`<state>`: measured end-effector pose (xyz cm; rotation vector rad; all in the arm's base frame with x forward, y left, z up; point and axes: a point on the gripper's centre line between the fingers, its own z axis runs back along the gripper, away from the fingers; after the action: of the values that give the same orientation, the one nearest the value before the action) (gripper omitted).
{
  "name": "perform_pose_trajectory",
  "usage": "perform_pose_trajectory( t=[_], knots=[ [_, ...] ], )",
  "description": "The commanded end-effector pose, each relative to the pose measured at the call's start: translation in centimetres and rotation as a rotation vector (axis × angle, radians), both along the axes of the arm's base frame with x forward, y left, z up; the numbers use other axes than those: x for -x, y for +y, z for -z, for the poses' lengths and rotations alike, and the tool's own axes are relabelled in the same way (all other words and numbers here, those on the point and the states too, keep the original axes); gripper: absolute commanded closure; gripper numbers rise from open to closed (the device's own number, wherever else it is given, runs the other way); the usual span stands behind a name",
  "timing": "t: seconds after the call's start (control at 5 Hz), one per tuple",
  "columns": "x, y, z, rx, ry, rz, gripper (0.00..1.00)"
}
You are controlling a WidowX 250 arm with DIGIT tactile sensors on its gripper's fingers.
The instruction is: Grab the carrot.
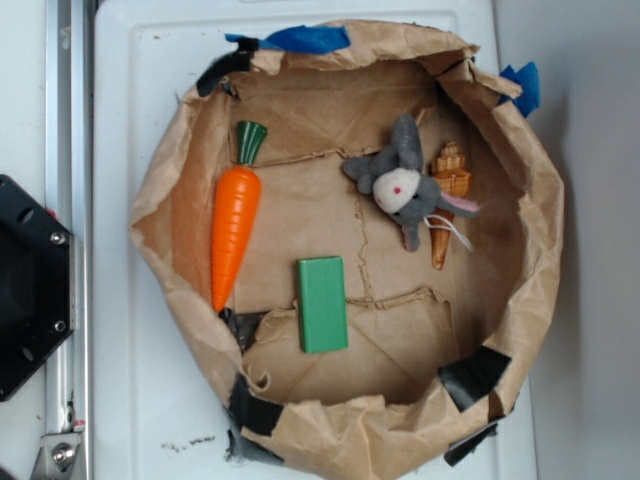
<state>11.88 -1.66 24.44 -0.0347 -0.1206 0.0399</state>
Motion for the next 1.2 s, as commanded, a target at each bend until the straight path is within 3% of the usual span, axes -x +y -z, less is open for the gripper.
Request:
perform_pose_trajectory(
  t=[0.0, 0.6, 0.8, 1.0],
  knots=[
    [0.0, 0.0, 0.0, 0.0, 0.0, 0.0, 0.0],
    [-9.8, 1.8, 1.7, 0.012, -0.041, -0.102, 0.0],
    [-11.2, 1.3, 2.4, 0.036, -0.024, -0.152, 0.0],
    [-11.8, 1.5, 2.9, 0.056, -0.069, -0.401, 0.0]
  ],
)
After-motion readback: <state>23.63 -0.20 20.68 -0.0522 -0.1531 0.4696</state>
